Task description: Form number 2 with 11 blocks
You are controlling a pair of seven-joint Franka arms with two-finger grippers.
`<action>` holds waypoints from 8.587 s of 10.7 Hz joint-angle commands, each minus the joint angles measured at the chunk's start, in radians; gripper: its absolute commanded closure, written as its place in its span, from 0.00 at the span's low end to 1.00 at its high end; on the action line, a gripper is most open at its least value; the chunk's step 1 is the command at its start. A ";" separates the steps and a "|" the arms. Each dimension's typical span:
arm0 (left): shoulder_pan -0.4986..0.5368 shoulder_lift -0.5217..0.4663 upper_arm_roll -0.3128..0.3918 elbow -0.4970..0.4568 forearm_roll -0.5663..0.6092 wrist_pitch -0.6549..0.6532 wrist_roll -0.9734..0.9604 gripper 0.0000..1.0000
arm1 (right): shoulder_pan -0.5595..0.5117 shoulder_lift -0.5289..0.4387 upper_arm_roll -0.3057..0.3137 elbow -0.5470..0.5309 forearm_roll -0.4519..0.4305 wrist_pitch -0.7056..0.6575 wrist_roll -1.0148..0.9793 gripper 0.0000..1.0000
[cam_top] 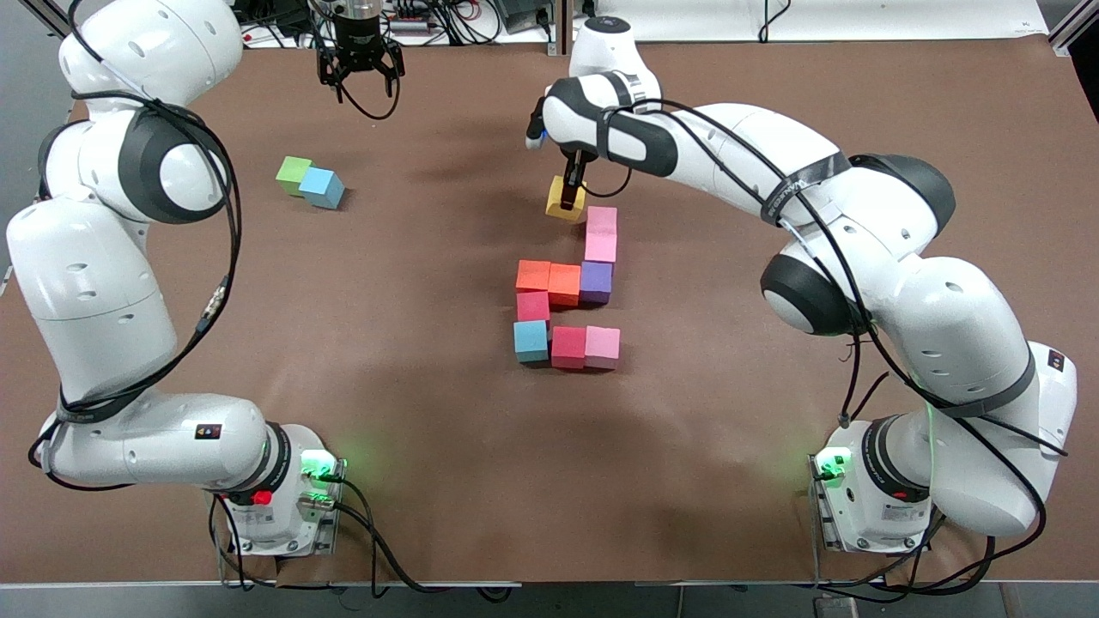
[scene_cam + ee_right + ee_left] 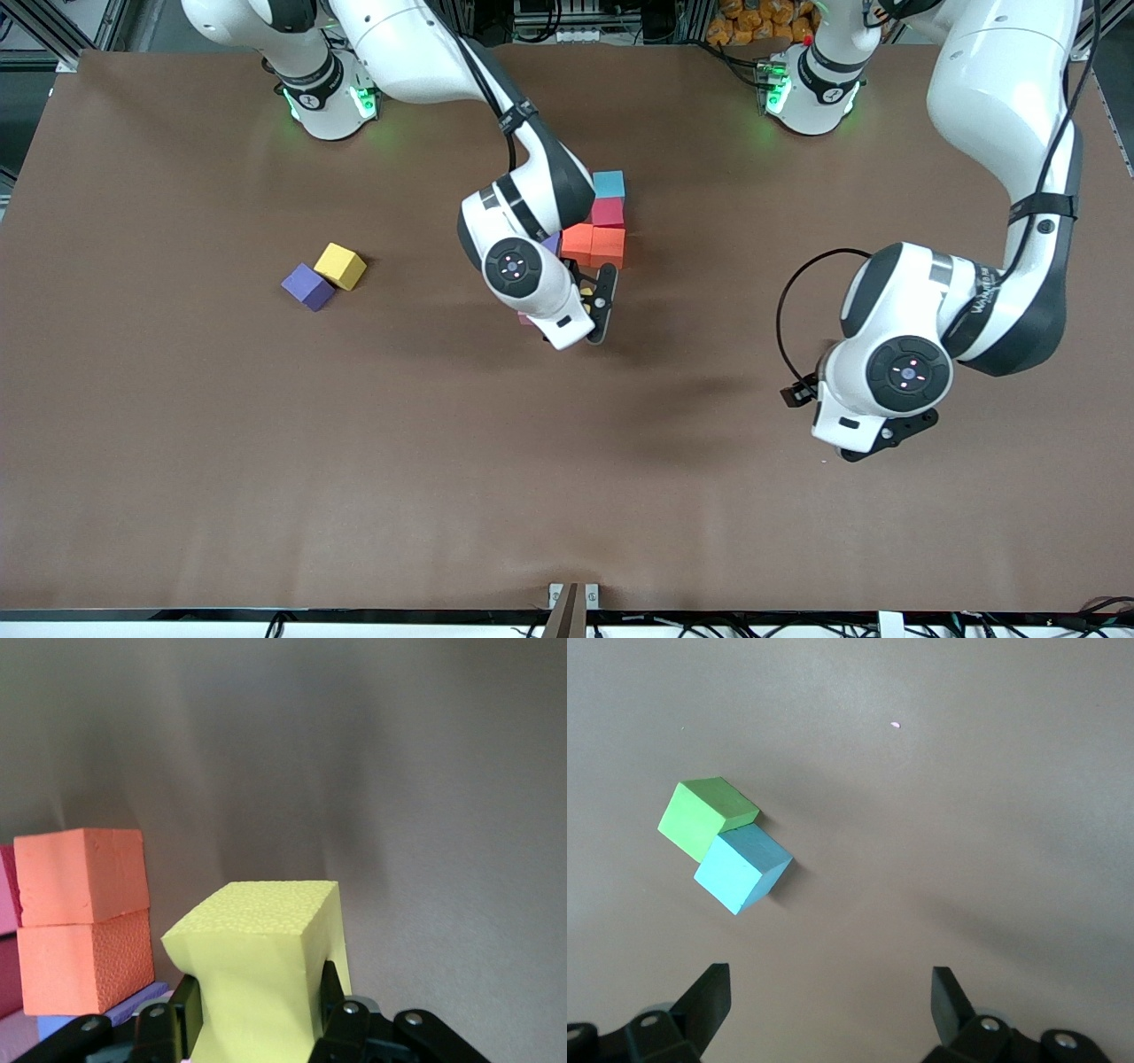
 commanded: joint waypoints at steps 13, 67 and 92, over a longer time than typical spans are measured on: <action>0.108 -0.463 0.250 -0.933 -0.468 0.699 0.145 0.00 | -0.010 0.054 0.061 -0.016 -0.040 -0.044 -0.021 1.00; -0.640 -0.105 0.439 -0.552 -0.557 0.804 -1.083 0.89 | -0.809 -0.473 0.061 -0.007 -0.357 -0.536 0.687 0.00; -0.754 -0.045 0.445 -0.515 -0.569 0.806 -1.302 0.01 | -1.012 -0.755 0.405 -0.274 -0.540 -0.441 0.903 0.00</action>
